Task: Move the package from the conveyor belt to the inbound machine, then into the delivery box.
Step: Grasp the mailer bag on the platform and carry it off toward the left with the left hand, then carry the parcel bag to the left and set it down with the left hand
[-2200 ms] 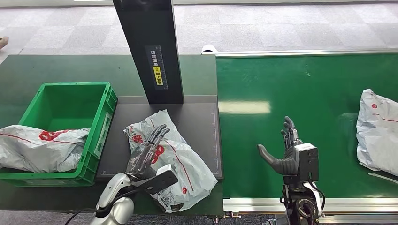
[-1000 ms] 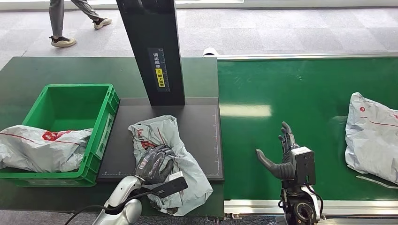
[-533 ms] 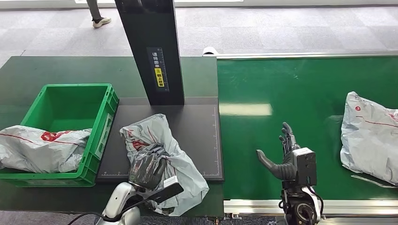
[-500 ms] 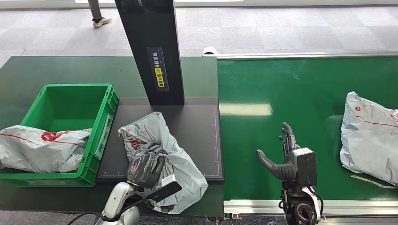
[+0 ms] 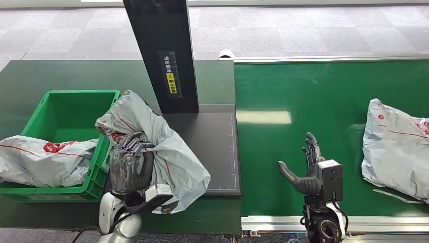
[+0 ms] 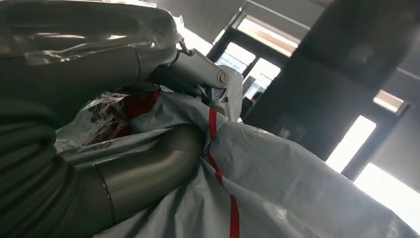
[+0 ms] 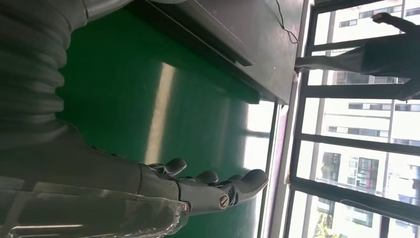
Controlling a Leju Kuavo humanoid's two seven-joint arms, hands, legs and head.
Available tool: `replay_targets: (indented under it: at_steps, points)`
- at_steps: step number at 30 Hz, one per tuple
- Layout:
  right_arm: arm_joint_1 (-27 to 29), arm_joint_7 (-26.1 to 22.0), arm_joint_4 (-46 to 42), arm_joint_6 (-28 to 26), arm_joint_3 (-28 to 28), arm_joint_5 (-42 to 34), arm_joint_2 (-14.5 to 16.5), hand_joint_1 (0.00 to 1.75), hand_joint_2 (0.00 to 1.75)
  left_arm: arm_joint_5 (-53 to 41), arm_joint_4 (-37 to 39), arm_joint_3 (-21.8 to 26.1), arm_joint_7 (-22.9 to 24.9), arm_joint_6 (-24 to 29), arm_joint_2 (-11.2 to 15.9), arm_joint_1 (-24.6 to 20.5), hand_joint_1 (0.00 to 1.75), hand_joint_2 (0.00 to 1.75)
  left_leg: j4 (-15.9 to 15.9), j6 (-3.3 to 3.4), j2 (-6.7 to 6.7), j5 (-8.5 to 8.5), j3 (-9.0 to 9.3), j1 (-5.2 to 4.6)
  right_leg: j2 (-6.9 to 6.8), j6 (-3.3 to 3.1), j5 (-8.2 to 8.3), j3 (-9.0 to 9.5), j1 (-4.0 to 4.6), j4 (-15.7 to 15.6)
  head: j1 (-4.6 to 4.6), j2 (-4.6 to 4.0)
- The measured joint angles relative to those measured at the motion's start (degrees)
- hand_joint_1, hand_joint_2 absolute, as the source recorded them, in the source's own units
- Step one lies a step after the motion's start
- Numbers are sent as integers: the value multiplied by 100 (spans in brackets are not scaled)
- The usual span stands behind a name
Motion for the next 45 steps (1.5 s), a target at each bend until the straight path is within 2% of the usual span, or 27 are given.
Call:
replay_targets:
  at_steps: [8,13,16,18,19,20,22,24,25,26,27,31,34,38,41,45]
  points:
    - [54,-28,0,-71,50,-10,10,0,175,-827,-789,980,-41,8,-510,-172,175,175,0,0,1,0,1,1,0,0,0,0,1,0,-2,0]
    - [58,-28,0,-84,69,-8,19,0,175,-1052,-995,1332,-41,16,-654,-307,175,175,0,0,0,1,1,1,1,0,0,-1,1,0,-2,0]
    - [57,-28,0,-105,94,-5,25,0,175,-1611,-1051,1697,52,16,-677,-658,175,175,1,0,-1,2,1,2,1,-1,1,-2,2,0,-2,0]
    - [57,-28,0,-137,122,-5,26,0,175,-2067,-1040,1948,429,16,-667,-990,175,175,1,0,2,3,2,3,1,-2,3,-1,3,1,-2,0]
    - [56,-27,0,-159,139,-7,26,0,175,-2316,-1012,2031,840,16,-620,-1162,175,175,1,0,3,4,3,4,2,-3,4,-1,4,1,-2,0]
    - [56,-23,0,-180,156,-12,25,0,175,-2546,-960,2041,1463,16,-505,-1337,175,175,1,-1,4,5,4,5,2,-3,5,-1,5,2,0,0]
    - [54,-14,0,-219,185,-31,20,0,175,-2871,-765,1754,3296,16,-38,-1693,175,175,2,-4,13,8,6,9,10,-7,8,-5,9,4,0,0]
    - [57,1,0,-245,206,-52,8,0,175,-2975,-536,1170,5261,15,544,-2017,175,175,2,-6,21,9,7,11,16,-11,11,-8,13,7,-5,0]
    - [56,7,0,-254,215,-59,1,0,175,-2991,-445,865,5977,15,787,-2142,175,175,2,-6,21,9,6,12,17,-11,10,-8,13,8,-6,0]
    - [54,12,0,-260,225,-64,-7,0,175,-3002,-365,603,6446,15,982,-2240,175,175,1,-6,22,9,4,12,17,-11,10,-8,14,9,-5,0]
    - [52,15,0,-263,236,-68,-11,0,175,-3009,-279,365,6636,16,1158,-2322,175,175,1,-7,22,10,3,12,18,-11,10,-9,14,9,-4,0]
    - [56,22,0,-296,279,-108,-39,0,175,-3017,269,-587,6846,16,1842,-2766,175,175,2,-7,25,9,-1,9,21,-11,10,-16,10,9,-4,0]
    - [57,31,0,-330,316,-148,-69,0,175,-3016,890,-1214,7091,16,2201,-3157,175,175,3,-6,26,9,-1,9,22,-11,10,-17,10,9,-4,0]
    - [63,35,0,-342,353,-169,-107,0,175,-3009,2207,-1971,7382,-19,2411,-3802,175,175,3,-7,26,10,1,10,23,-12,11,-17,11,9,-5,0]
    - [59,30,1,-340,372,-178,-142,0,175,-2999,3186,-2456,7372,-228,2455,-4188,175,175,2,-8,35,10,1,10,30,-13,12,-17,11,12,-3,0]
    - [9,7,16,-289,386,-184,-181,0,175,-2849,4105,-2590,6828,-1329,2426,-4465,175,175,2,-8,47,10,0,10,40,-13,13,-21,11,13,-4,0]
